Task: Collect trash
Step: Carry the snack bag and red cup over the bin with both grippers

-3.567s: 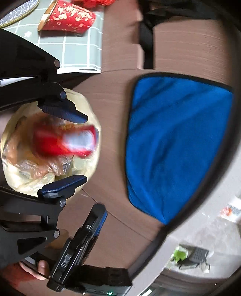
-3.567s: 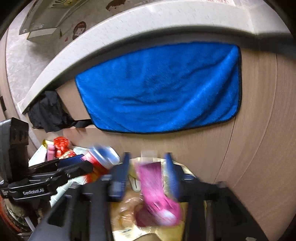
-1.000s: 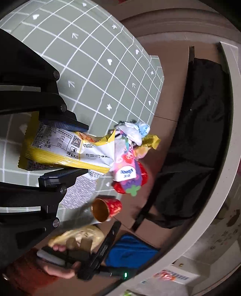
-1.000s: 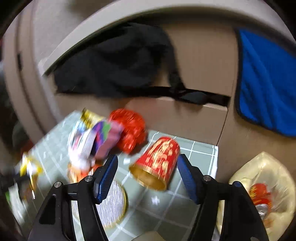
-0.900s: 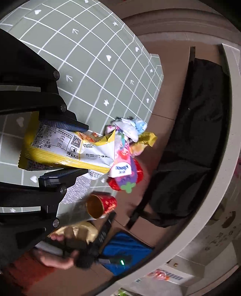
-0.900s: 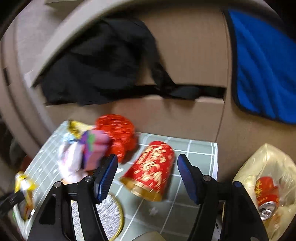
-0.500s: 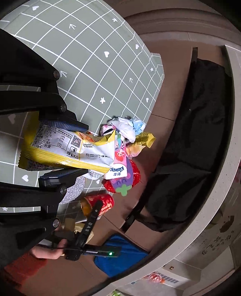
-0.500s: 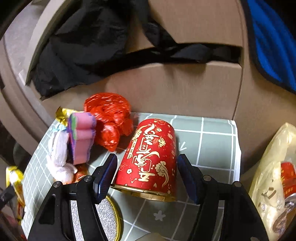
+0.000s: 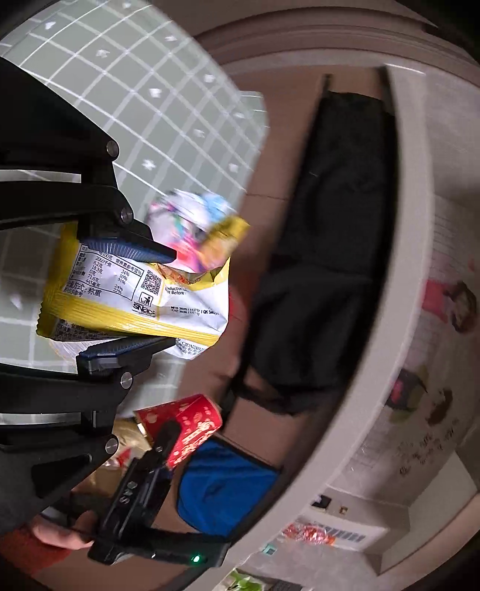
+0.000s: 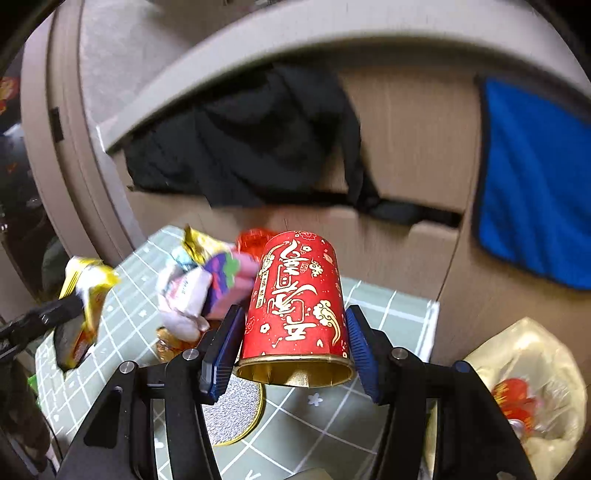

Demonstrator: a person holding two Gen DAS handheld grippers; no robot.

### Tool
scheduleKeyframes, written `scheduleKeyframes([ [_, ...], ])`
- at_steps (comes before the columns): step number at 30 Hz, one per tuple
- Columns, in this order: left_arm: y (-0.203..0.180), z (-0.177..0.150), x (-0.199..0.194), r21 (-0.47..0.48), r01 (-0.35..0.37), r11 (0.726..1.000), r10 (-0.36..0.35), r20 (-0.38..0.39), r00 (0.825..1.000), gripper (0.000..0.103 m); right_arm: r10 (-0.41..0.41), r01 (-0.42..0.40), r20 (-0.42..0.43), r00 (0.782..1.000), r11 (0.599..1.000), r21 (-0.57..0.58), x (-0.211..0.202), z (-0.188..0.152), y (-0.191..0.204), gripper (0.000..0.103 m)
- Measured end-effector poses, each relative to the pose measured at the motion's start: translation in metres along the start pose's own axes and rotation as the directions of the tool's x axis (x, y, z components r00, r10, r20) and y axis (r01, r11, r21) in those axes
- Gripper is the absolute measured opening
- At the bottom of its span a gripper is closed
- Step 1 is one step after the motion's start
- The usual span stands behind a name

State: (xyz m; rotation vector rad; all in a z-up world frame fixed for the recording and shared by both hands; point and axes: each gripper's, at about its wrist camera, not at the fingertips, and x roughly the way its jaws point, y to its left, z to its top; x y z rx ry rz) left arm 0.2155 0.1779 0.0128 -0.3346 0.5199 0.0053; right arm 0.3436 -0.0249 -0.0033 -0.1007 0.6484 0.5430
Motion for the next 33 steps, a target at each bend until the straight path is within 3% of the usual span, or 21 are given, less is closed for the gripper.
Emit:
scheduleKeyframes([
  [8,-0.087,0.024,-0.008,0.116,0.032,0.993,-0.045,0.110,0.993,0.039,-0.040,0.044,0.143,0.989,0.999,-0.025,-0.080,0.018,-0.026,0.053],
  [16,-0.175,0.021,-0.003,0.217,0.115,0.969,-0.146,0.130,0.981,0.039,-0.126,0.131,0.236,0.963,0.991,-0.006,-0.157,0.015,-0.081,0.053],
  [22,-0.236,0.012,0.007,0.284,0.181,0.942,-0.219,0.107,0.970,0.039,-0.220,0.217,0.265,0.939,0.975,0.041,-0.195,0.003,-0.120,0.053],
  [33,-0.287,-0.013,0.030,0.326,0.248,0.912,-0.271,0.028,0.962,0.039,-0.301,0.279,0.259,0.918,0.953,0.119,-0.228,-0.022,-0.169,0.053],
])
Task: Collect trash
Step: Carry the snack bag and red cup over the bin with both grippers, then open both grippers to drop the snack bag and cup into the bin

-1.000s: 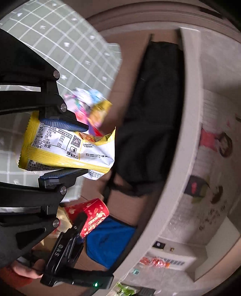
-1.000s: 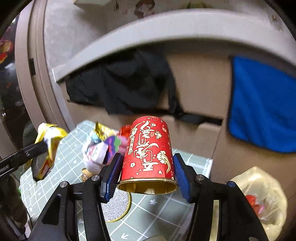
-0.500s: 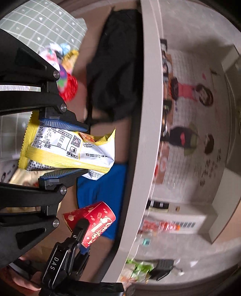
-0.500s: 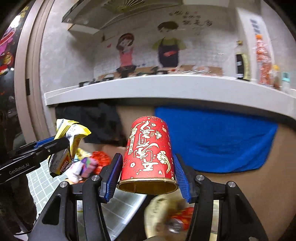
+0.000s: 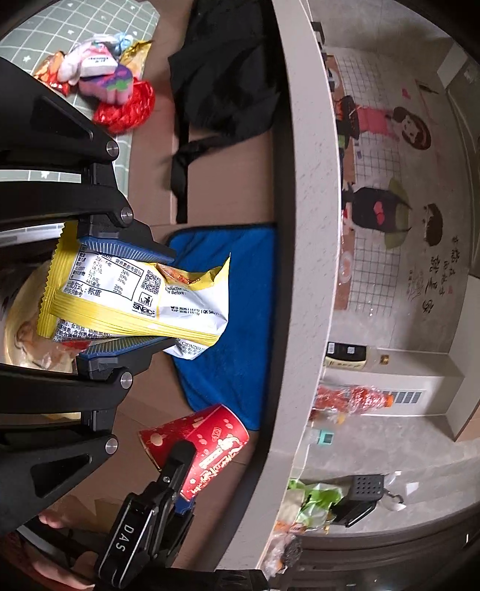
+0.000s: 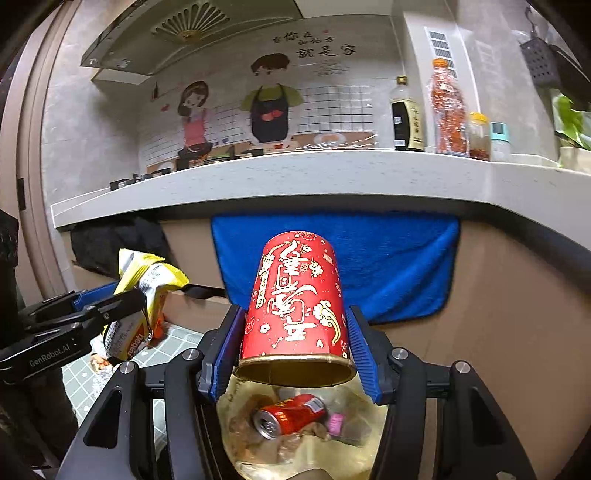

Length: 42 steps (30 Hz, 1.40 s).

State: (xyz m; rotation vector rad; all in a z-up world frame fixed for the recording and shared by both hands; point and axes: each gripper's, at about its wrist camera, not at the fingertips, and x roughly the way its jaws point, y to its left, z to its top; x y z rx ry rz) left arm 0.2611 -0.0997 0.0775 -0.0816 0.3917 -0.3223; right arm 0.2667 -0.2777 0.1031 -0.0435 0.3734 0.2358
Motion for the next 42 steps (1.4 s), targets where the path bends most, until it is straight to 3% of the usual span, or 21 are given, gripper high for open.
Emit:
scheduleKeyframes([
  [18,-0.005,-0.022,0.038,-0.018,0.031,0.999,-0.033,-0.101,0.994,0.039,-0.002,0.005,-0.066,0.998,0.998,0.057,0.020,-0.024,-0.023,0.053],
  [42,0.000,-0.060,0.081,-0.075,0.078,0.994,-0.093,-0.227,0.969,0.039,0.007,0.011,-0.171,0.985,0.994,0.105,0.053,-0.055,-0.034,0.053],
])
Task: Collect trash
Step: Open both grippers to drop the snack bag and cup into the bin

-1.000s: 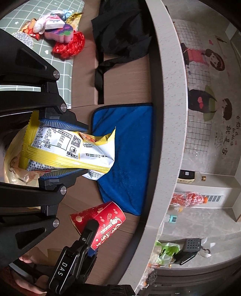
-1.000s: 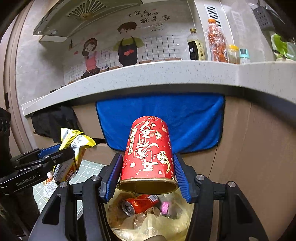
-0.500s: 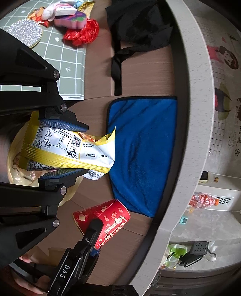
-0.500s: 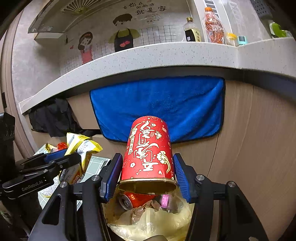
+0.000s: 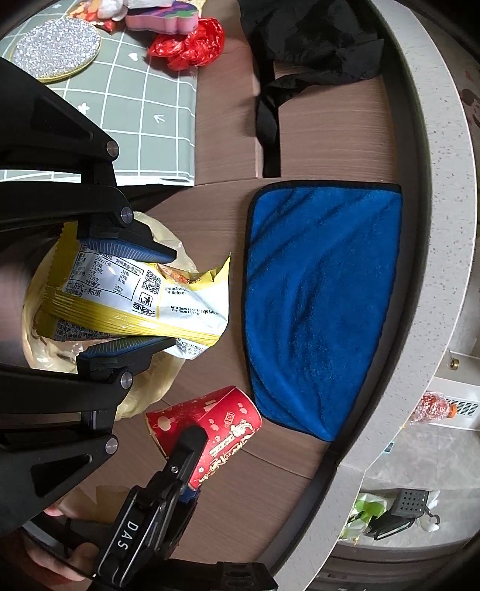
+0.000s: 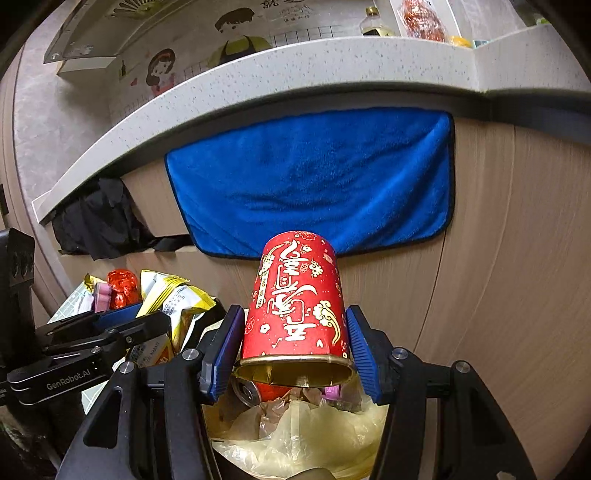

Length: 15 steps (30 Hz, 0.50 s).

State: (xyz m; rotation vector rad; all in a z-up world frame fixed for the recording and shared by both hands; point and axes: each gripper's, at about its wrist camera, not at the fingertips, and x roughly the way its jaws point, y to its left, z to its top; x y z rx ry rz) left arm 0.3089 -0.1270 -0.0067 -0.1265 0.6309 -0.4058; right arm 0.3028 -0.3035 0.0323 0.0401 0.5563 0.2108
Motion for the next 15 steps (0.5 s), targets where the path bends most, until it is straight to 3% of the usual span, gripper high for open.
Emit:
scheduleKeyframes([
  [15,0.009,-0.007,0.034,-0.040,0.012,0.999,-0.015,-0.076,0.997,0.041,0.003,0.000,-0.069,0.998,0.999,0.043,0.030,-0.013,-0.011,0.054],
])
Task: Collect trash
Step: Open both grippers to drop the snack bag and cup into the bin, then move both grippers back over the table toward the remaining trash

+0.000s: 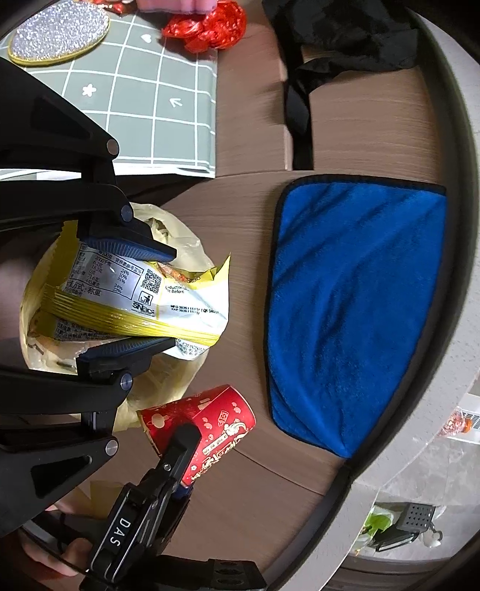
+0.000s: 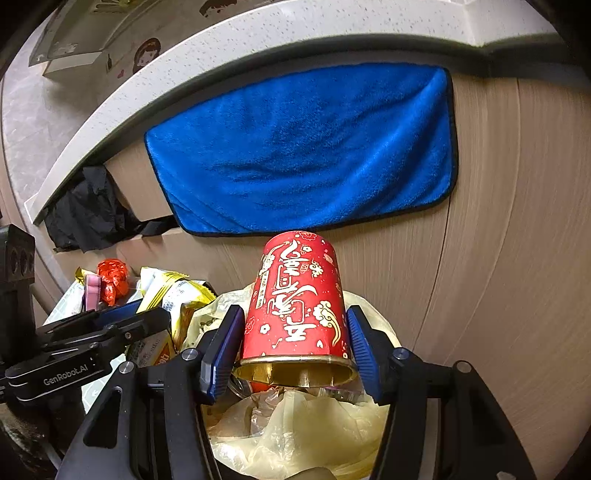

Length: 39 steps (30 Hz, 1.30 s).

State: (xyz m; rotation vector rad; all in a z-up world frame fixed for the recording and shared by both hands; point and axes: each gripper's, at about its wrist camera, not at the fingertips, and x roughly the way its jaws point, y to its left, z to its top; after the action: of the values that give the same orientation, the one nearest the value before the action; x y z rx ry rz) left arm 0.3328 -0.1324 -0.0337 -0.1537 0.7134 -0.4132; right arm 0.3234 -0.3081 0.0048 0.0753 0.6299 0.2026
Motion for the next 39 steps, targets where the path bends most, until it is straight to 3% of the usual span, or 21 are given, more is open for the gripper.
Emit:
scheduleKeyframes([
  [5,0.002,-0.001,0.011,-0.009,0.023,1.000,-0.023,-0.025,0.999,0.041,0.000,0.000,-0.018,1.000,1.000,0.009,0.008,-0.002,-0.003,0.054],
  [8,0.002,0.000,0.019,-0.011,0.072,0.997,-0.073,-0.045,0.996,0.043,0.001,-0.001,-0.024,1.000,1.000,0.018,0.011,-0.005,-0.007,0.056],
  [11,0.009,0.002,0.028,-0.045,0.147,0.988,-0.150,-0.085,0.985,0.054,0.004,-0.004,-0.007,1.000,0.999,0.041,0.013,-0.007,-0.011,0.059],
  [16,0.025,0.003,0.029,-0.126,0.152,0.980,-0.163,-0.076,0.984,0.066,0.015,-0.012,-0.025,1.000,0.994,0.106,0.021,-0.009,-0.023,0.061],
  [28,0.055,0.000,-0.014,-0.123,0.074,0.990,-0.075,-0.004,0.997,0.067,-0.023,0.023,-0.012,1.000,0.997,0.075,0.005,-0.012,-0.004,0.061],
  [39,0.132,-0.011,-0.085,-0.192,-0.047,0.980,0.062,0.071,0.996,0.067,-0.042,0.037,0.051,0.998,0.994,0.100,-0.022,-0.009,0.027,0.061],
])
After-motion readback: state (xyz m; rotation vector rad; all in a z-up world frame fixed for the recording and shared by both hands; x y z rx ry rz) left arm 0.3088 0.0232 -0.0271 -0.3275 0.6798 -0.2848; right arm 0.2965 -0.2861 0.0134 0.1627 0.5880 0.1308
